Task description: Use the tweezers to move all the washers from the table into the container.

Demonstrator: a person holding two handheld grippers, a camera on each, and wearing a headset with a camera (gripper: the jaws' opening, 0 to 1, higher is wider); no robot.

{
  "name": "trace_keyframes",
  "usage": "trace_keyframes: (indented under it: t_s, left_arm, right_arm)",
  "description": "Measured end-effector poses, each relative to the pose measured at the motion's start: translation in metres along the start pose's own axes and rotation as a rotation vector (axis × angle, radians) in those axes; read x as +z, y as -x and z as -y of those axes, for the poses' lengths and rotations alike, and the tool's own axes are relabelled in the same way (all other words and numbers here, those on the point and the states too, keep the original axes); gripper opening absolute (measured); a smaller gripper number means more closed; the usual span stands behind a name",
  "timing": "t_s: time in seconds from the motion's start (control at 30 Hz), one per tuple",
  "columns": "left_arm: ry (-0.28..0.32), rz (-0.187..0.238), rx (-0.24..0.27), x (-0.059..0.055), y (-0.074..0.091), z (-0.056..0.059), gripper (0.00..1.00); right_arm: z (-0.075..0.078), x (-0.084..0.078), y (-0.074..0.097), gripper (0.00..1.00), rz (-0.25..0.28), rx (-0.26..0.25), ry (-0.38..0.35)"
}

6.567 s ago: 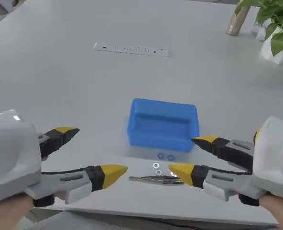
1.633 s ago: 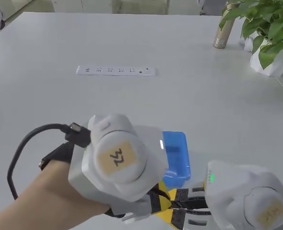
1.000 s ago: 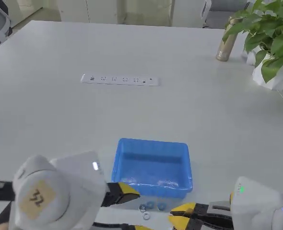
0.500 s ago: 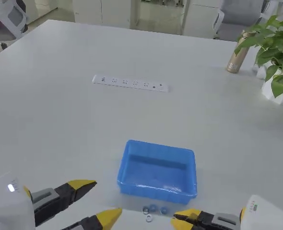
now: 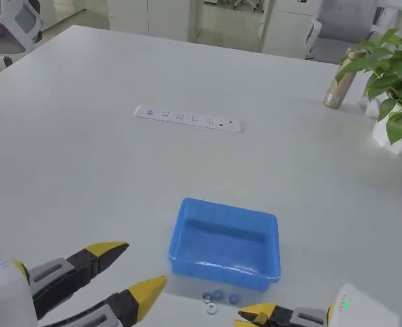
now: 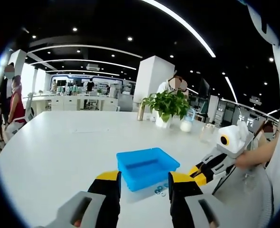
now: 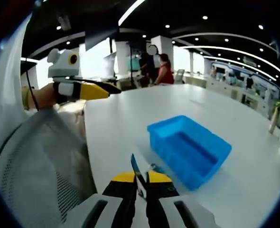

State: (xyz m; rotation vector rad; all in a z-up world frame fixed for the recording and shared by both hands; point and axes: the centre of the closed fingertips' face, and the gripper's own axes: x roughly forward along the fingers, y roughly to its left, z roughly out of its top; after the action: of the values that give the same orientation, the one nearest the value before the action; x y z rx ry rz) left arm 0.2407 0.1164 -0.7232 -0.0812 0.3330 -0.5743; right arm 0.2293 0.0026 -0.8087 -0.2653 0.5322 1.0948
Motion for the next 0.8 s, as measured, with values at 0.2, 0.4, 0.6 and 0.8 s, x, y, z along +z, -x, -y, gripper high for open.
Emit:
trace_keyframes:
  t_s: [0.2, 0.4, 0.6, 0.8]
  left_arm:
    - [-0.010, -0.007, -0.008, -0.001, -0.001, 0.002, 0.40]
    - [-0.027, -0.021, -0.006, -0.004, -0.001, 0.000, 0.39]
    - [-0.003, 0.006, -0.013, 0.000, 0.001, -0.001, 0.38]
    - [-0.009, 0.011, -0.007, 0.000, 0.001, -0.001, 0.43]
  right_arm:
    - [0.006, 0.002, -0.005, 0.03, 0.014, -0.005, -0.055]
    - [0.008, -0.001, -0.002, 0.02, 0.012, -0.016, -0.085]
    - [0.023, -0.004, 0.004, 0.02, 0.026, -0.054, -0.256]
    - [0.028, 0.012, 0.016, 0.02, 0.042, -0.062, -0.274]
